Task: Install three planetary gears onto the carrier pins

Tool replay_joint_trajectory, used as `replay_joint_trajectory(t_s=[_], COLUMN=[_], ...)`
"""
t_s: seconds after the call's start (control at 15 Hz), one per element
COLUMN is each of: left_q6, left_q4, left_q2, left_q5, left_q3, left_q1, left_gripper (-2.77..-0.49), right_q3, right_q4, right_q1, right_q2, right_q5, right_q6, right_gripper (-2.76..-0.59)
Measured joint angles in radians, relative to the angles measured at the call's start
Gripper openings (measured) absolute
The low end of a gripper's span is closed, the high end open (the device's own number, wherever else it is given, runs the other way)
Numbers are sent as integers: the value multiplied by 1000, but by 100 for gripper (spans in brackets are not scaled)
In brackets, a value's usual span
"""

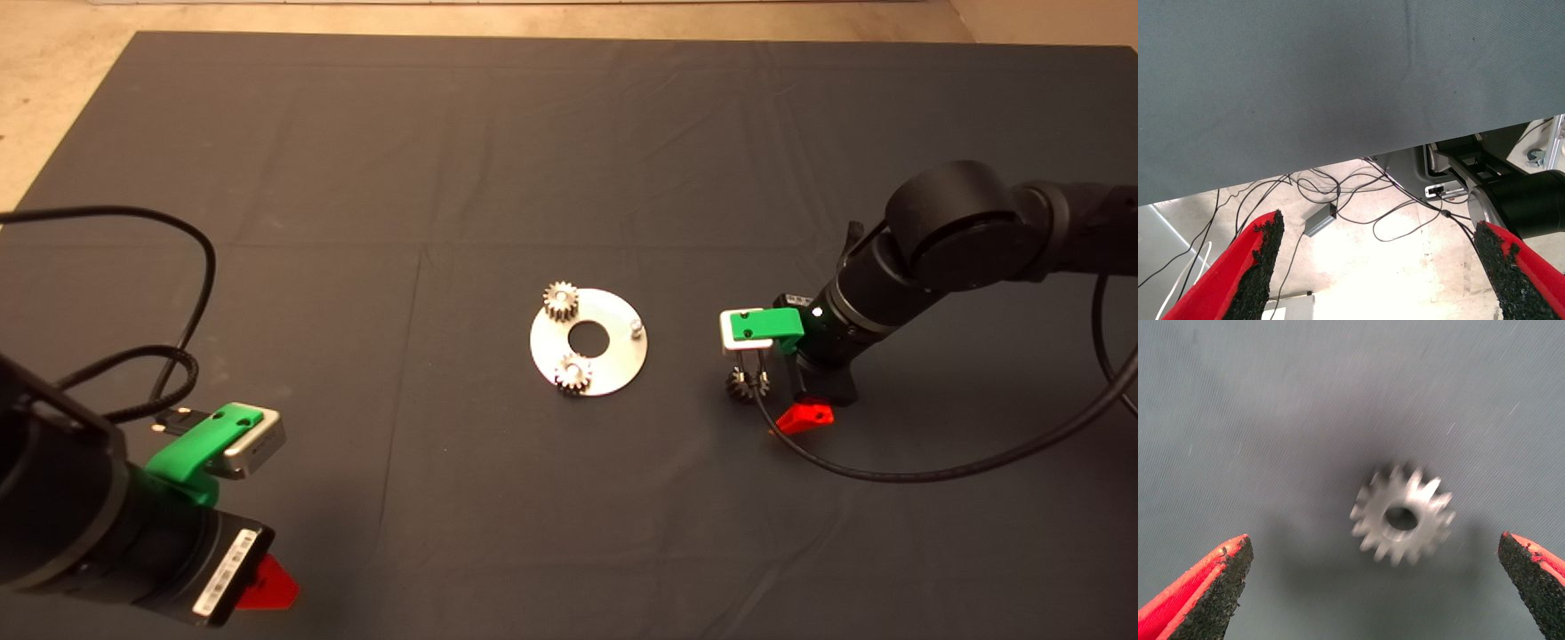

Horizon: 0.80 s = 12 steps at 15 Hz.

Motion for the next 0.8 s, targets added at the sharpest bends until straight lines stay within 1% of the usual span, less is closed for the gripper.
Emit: replay_joint_trajectory(t_s=[0.07, 0.13, 0.2, 0.27, 0.47, 0.6, 0.67, 0.73, 0.8], left_q6=[0, 0, 1, 3, 3, 3, 3, 3, 3], left_q4=[-3, -8, -13, -14, -17, -18, -18, -18, -18], left_q2=[-2, -3, -3, -3, -9, -11, -11, -11, -11], left_q5=[0, 1, 0, 0, 1, 1, 1, 1, 1], left_q3=[0, 0, 0, 0, 0, 0, 0, 0, 0], left_q1=[0, 0, 0, 0, 0, 0, 0, 0, 0], left_gripper=[-124, -124, -124, -124, -124, -124, -124, -124, -124], right_q3=[0, 0, 0, 0, 0, 0, 0, 0, 0], right_q4=[-20, -47, -59, -59, -66, -66, -68, -68, -68], right_q1=[-4, -14, -28, -39, -39, -42, -44, -48, -53], right_q2=[0, -1, -1, -3, -6, -6, -7, -6, -6], right_q5=[11, 13, 15, 15, 17, 34, 38, 38, 39], right_q6=[0, 0, 0, 0, 0, 0, 0, 0, 0], right_gripper=[-61, -61, -61, -61, -61, -68, -69, -73, -81])
